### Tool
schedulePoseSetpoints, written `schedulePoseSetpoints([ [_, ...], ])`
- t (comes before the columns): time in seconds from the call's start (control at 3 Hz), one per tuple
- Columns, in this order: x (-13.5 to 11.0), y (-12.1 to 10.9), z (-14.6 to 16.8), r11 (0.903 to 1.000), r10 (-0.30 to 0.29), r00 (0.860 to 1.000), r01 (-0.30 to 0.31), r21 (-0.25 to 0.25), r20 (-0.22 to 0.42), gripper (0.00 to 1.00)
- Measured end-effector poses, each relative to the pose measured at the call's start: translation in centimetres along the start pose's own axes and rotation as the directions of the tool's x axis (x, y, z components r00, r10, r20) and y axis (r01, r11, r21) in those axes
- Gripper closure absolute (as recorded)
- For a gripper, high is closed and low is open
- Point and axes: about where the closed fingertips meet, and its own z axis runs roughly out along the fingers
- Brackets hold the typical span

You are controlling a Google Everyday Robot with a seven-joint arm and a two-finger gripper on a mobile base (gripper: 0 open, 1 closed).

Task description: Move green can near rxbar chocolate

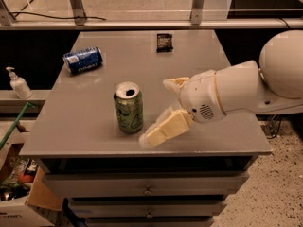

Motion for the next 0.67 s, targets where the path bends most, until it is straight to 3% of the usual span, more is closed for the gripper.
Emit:
schedulePoseSetpoints([
  [0.67, -1.3, -0.1, 6.6, 0.9992, 0.021, 0.989, -0.016, -0.036, 0.145, 0.0],
])
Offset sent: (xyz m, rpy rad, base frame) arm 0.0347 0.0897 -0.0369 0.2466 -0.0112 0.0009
